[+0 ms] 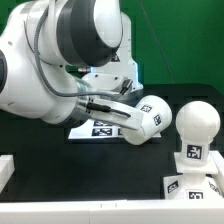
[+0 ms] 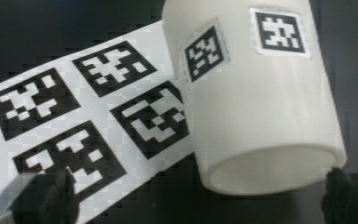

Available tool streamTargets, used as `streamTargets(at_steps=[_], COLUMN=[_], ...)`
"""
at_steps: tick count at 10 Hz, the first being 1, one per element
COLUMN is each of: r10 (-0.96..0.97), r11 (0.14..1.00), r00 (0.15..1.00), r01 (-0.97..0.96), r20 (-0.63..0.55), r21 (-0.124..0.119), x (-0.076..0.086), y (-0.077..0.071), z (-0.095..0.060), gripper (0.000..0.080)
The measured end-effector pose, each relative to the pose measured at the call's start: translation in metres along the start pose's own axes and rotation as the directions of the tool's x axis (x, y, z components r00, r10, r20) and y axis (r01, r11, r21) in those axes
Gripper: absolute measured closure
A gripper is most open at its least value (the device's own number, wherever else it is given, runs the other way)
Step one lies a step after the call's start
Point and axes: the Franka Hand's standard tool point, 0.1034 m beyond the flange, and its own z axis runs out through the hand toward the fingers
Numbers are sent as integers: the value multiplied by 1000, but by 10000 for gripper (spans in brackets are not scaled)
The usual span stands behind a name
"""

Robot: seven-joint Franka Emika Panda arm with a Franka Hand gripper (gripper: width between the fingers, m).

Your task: Assemble lamp

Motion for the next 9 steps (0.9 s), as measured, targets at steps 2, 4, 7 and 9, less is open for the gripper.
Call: streamTargets(at_steps=[2,4,7,9], r10=[30,47,64,65], r11=[1000,999,998,998], r00=[999,998,995,994], r01=[-30,-47,-65,-65], r20=[32,52,82,83], r21=[-3,-6,6,6], x=[9,11,9,9], y=[11,16,21,21], z=[19,32,43,43], gripper=[101,101,101,262])
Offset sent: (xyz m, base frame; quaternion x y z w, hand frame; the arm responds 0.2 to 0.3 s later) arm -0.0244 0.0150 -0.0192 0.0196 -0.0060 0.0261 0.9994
